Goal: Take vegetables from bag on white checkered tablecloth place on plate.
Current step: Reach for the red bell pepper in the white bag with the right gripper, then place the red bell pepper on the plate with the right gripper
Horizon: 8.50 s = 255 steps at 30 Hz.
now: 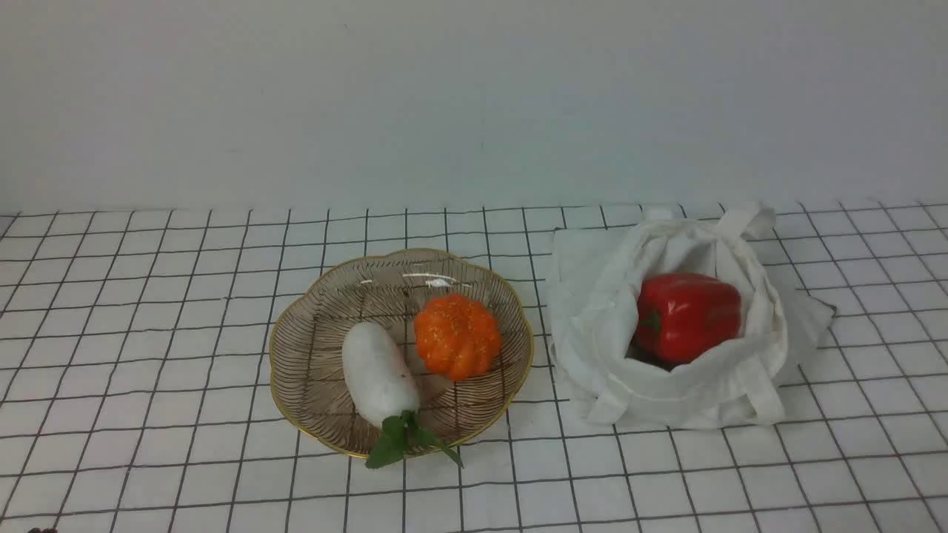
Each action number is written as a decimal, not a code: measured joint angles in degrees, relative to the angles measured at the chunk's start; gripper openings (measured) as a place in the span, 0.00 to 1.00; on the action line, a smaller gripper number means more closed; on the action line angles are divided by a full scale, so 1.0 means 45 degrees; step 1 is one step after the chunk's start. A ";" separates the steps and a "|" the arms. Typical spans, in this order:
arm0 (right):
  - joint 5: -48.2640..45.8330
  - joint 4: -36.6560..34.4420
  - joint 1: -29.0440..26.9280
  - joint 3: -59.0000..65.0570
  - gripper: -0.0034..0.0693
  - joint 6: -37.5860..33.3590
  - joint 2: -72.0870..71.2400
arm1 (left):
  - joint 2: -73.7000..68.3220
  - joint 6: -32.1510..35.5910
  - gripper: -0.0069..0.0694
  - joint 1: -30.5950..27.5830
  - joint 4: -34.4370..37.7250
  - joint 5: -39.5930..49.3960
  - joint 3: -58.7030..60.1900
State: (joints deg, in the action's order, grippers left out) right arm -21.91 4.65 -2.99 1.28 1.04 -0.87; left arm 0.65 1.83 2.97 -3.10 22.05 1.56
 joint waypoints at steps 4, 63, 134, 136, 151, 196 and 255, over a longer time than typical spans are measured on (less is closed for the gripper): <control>0.0000 0.0000 0.0000 0.0000 0.03 0.0000 0.0000 | 0.0000 0.0000 0.08 0.0000 0.0000 0.0000 0.0000; -0.2257 -0.6413 0.0120 -0.6401 0.03 -0.0231 0.4557 | 0.0000 0.0000 0.08 0.0000 0.0000 0.0000 0.0000; -0.0937 -0.1032 0.4688 -1.3647 0.09 -0.7685 2.1986 | 0.0000 0.0000 0.08 0.0000 0.0000 0.0000 0.0000; -0.1177 -0.1032 0.4688 -1.3637 0.05 -0.7680 2.1765 | 0.0000 0.0000 0.08 0.0000 0.0000 0.0000 0.0000; -0.0554 -0.1910 0.4688 -1.3637 0.17 -0.7669 2.0877 | 0.0000 0.0000 0.08 0.0000 0.0000 0.0000 0.0000; -0.0840 0.0227 0.4688 -1.3652 0.03 -0.6306 2.2326 | 0.0000 0.0000 0.08 0.0000 0.0000 0.0000 0.0000; 0.0332 0.0647 0.5563 -1.4988 0.89 -0.3924 2.4213 | 0.0000 0.0000 0.08 0.0000 0.0000 0.0000 0.0000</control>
State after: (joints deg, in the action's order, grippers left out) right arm -20.42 7.56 22.04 -66.17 -16.62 108.09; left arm 0.65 1.83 2.97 -3.10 22.05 1.56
